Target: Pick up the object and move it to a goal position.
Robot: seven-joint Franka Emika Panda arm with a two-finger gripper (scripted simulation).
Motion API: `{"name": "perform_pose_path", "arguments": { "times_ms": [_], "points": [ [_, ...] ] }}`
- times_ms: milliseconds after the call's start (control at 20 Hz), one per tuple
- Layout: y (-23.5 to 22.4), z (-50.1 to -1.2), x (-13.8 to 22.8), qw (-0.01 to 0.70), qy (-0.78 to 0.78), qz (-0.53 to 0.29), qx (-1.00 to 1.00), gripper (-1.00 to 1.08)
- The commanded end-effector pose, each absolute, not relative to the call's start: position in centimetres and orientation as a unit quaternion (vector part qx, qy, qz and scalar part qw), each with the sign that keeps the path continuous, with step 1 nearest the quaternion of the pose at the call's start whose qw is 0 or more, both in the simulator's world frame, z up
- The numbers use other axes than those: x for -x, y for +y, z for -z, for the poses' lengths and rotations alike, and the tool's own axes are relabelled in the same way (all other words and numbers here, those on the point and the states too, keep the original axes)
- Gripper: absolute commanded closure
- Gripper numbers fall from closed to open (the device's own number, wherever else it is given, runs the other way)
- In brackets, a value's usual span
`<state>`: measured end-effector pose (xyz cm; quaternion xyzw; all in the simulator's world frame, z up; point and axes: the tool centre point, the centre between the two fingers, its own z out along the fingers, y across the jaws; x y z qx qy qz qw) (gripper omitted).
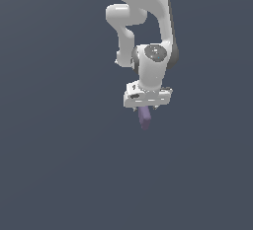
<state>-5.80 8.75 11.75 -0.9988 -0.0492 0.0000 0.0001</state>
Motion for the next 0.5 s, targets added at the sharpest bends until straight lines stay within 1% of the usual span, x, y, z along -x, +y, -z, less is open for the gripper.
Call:
{"name": "perform_pose_path", "arguments": {
  "times_ms": [0,300,350,450],
  "points": [
    [8.8,-10.6,5.9,0.0,-0.049,0.0,0.999,-0.92],
    [8.8,-9.6,5.8,0.0,-0.049,0.0,0.999,-0.92],
    [8.8,-9.6,5.8,0.0,-0.049,0.0,0.999,1.08],
    [8.8,-9.6,5.8,0.0,-0.049,0.0,0.999,1.08]
  ]
}}
